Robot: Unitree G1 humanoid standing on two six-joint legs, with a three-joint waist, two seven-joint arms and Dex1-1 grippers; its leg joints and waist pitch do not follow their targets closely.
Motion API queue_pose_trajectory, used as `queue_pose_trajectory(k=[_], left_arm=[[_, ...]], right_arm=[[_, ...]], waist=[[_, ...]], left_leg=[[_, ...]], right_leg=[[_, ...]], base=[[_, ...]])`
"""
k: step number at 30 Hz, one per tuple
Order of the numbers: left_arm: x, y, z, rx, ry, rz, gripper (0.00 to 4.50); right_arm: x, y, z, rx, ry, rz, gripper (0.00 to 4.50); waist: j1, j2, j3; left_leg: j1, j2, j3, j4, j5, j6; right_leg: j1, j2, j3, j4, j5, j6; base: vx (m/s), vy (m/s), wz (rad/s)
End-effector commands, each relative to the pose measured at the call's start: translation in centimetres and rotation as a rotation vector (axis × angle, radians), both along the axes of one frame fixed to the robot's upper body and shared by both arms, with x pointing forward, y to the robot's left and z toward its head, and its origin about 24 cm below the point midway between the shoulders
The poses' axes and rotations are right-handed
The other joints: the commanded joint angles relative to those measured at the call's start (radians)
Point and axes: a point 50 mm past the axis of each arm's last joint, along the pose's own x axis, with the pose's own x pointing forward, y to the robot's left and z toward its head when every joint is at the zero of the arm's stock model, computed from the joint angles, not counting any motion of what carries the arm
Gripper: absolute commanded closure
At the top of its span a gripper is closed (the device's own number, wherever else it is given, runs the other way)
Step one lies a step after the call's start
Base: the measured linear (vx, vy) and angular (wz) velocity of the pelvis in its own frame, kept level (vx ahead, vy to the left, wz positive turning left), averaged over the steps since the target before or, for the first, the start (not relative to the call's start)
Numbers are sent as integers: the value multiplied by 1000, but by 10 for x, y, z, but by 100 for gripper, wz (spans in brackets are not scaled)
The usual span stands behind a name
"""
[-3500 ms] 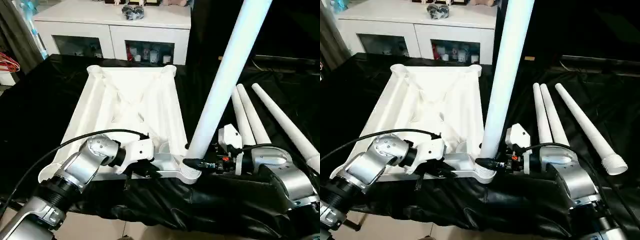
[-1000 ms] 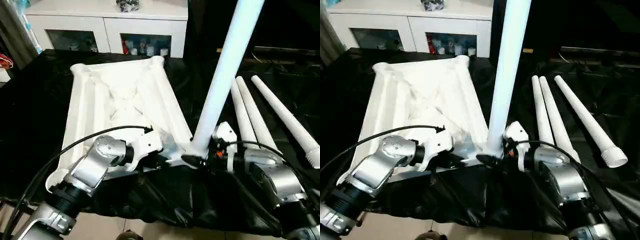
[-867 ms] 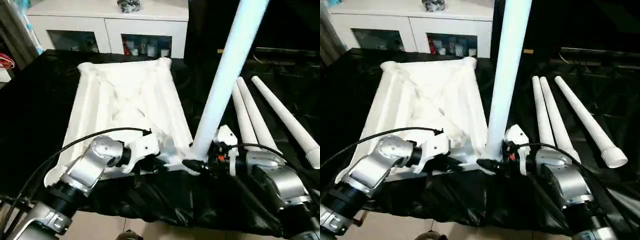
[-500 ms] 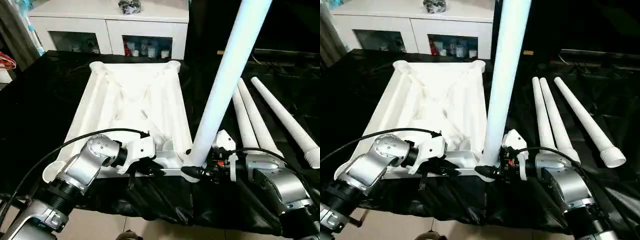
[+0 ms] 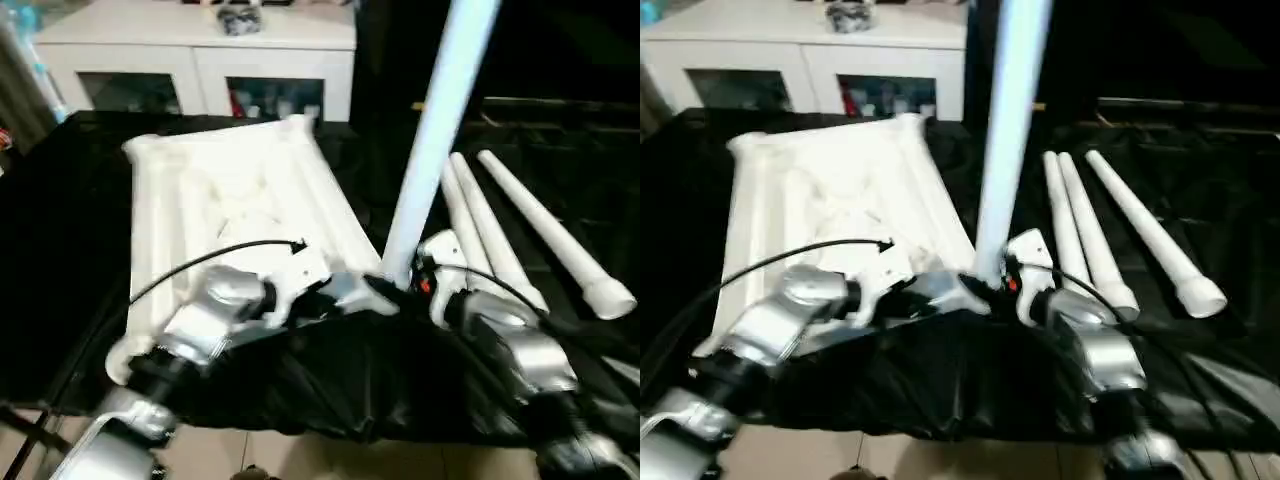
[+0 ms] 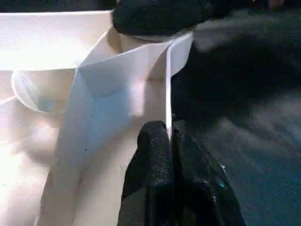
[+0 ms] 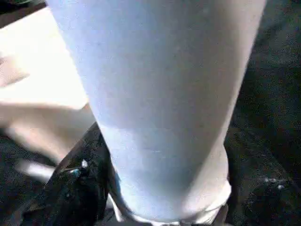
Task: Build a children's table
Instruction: Rotate leg to tighten
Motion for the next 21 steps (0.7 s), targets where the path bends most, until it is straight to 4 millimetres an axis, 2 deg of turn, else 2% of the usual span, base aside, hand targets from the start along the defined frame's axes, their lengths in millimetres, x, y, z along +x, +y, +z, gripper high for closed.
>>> queue_pose_trajectory(k=[1, 5, 6, 9, 11, 12, 15, 21], left_arm=[[8, -20, 17, -53, -81, 61, 450], [5, -35, 18, -75, -94, 62, 450], [3, -38, 17, -75, -95, 45, 450], [0, -42, 17, -70, -102, 3, 450], [-2, -41, 16, -65, -105, -27, 450], [-2, -41, 16, -65, -105, -27, 450], [-7, -32, 13, -48, -99, -107, 450], [-14, -13, 9, -24, -64, -229, 450]], right_arm=[[2, 25, -12, 19, 64, -35, 172], [7, 38, -11, 22, 52, -55, 172], [7, 41, -10, 32, 51, -47, 118], [8, 46, -9, 59, 46, -20, 101], [8, 46, -8, 51, 32, -2, 70], [8, 46, -8, 51, 32, -2, 70], [6, 38, -7, 12, -8, 54, 70], [-8, 19, -4, -21, -48, 238, 70]], waist=[[1, 0, -57], [-2, -2, -62], [-1, 1, -62], [-2, 1, -62], [-3, 3, -60], [-3, 3, -59], [-4, 4, -59], [2, 7, -59]], left_leg=[[6, 66, -33, -71, -217, 9], [1, 65, -31, -67, -178, 36], [0, 65, -31, -67, -172, 42], [1, 67, -30, -67, -173, 50], [3, 67, -30, -69, -198, 49], [4, 67, -30, -70, -201, 47], [4, 67, -31, -71, -214, 45], [6, 72, -29, -71, -208, 57]], right_leg=[[44, -112, 66, -97, -294, -165], [48, -109, 66, -88, -211, -177], [47, -110, 66, -85, -194, -181], [47, -109, 66, -84, -171, -190], [47, -110, 66, -87, -192, -191], [47, -110, 67, -87, -200, -190], [47, -110, 67, -90, -221, -183], [45, -108, 69, -84, -177, -196]], base=[[0, 0, 0], [0, 0, 0], [0, 0, 0], [0, 0, 0], [0, 0, 0], [0, 0, 0], [0, 0, 0], [0, 0, 0]])
